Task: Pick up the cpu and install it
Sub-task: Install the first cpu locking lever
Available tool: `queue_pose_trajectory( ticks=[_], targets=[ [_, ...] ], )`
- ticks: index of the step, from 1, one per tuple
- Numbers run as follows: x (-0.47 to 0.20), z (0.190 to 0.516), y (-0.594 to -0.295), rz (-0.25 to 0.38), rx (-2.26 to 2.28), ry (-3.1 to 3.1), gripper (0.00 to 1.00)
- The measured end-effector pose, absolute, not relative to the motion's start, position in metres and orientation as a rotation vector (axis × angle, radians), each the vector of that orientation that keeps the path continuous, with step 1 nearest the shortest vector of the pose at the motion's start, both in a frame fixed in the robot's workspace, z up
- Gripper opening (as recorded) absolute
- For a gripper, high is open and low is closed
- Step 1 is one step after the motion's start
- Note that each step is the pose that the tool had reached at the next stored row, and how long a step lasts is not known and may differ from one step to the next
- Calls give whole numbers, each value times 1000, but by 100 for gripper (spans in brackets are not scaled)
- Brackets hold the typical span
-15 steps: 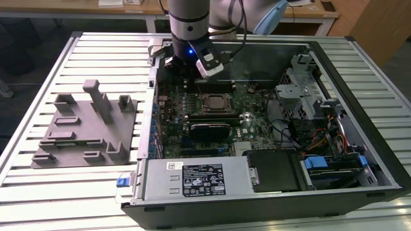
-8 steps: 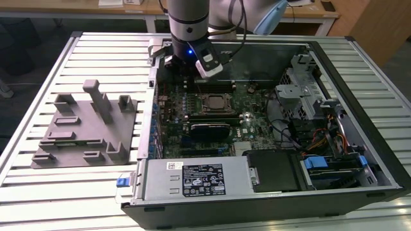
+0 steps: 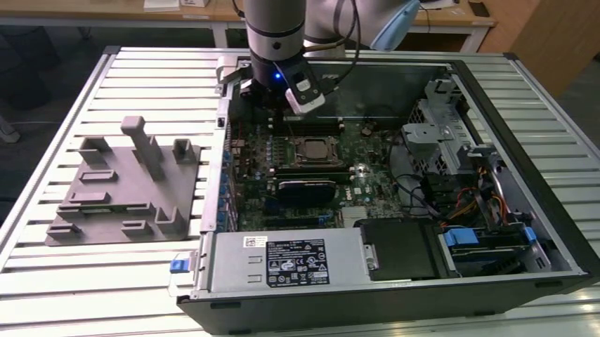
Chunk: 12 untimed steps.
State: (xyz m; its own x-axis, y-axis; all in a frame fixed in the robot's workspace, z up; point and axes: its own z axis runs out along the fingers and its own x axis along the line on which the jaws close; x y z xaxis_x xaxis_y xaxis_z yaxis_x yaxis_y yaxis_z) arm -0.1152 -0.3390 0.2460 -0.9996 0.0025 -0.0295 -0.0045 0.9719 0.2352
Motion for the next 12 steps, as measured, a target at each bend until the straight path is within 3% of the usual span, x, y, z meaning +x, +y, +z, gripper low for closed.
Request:
queue_pose_trajectory(
  ticks=[12],
  targets=[
    [-97,246,-339,370,3,3091,11]
  ],
)
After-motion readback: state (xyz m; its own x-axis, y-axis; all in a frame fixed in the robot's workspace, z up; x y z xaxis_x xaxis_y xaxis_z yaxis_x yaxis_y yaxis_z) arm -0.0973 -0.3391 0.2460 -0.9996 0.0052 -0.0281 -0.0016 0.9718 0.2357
